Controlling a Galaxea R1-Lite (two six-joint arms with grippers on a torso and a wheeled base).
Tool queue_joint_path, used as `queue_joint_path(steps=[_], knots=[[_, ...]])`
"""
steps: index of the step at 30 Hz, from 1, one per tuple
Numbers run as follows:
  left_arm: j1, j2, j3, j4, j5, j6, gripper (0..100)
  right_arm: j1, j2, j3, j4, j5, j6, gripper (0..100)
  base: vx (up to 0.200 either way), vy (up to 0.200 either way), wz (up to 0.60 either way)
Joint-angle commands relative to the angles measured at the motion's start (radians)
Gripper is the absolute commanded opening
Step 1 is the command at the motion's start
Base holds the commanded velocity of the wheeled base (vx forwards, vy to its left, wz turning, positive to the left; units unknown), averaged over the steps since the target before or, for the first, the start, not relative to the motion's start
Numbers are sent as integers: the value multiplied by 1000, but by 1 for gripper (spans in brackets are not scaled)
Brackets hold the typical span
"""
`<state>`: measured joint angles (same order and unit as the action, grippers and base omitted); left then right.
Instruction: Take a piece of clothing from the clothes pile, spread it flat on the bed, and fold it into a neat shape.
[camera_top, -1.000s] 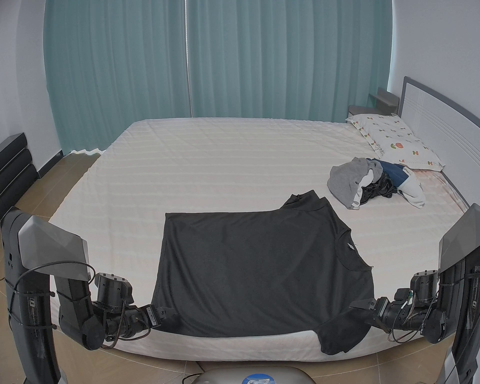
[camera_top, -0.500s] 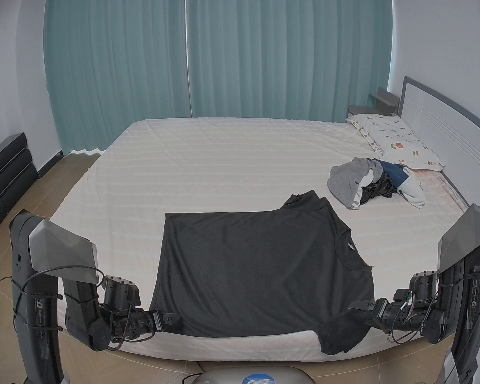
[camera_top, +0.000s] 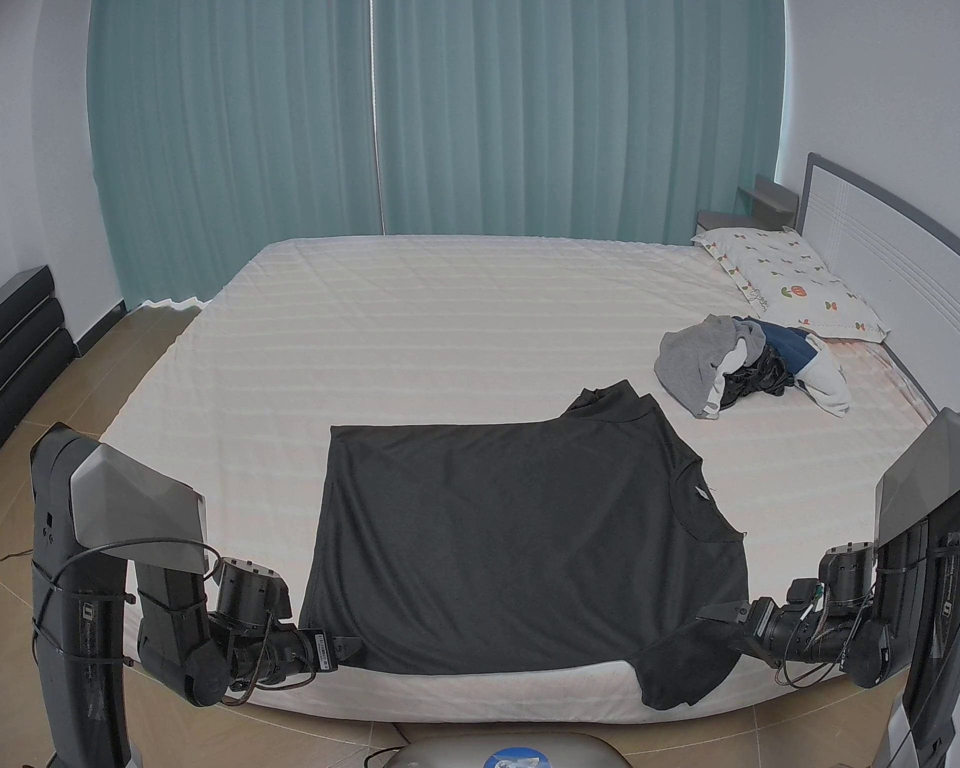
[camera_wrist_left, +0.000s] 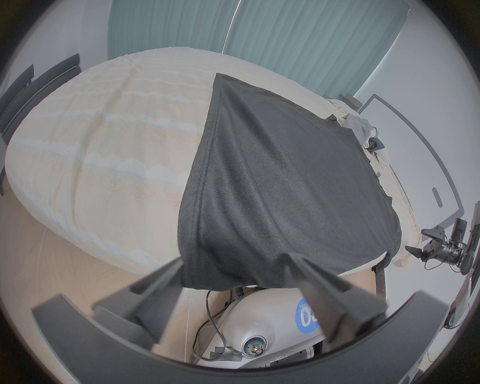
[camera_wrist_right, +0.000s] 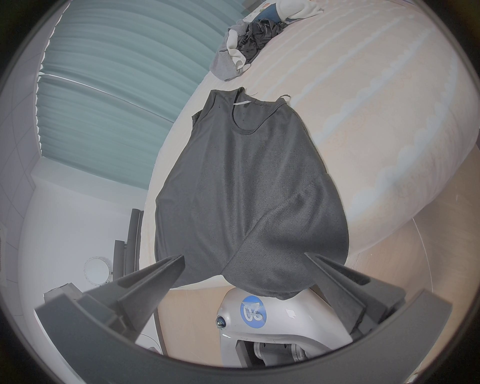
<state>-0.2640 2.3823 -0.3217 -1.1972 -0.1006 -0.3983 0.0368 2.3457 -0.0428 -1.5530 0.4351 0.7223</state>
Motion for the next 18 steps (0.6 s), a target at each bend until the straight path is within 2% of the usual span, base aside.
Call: queue_joint_path(steps=[1, 8, 10, 18], knots=[[-1, 5, 3, -1, 1, -2, 0, 0, 3, 0, -10, 1, 0, 100, 0, 0, 0], [11, 1, 18, -5, 15, -25, 0, 0, 1, 0, -10, 1, 0, 100, 0, 0, 0], [11, 1, 18, -13, 33, -70, 0, 0, 3, 0, -10, 1, 0, 100, 0, 0, 0], [9, 0, 36, -25, 27, -88, 0, 0, 0, -3, -10, 1, 3, 100, 0, 0, 0]])
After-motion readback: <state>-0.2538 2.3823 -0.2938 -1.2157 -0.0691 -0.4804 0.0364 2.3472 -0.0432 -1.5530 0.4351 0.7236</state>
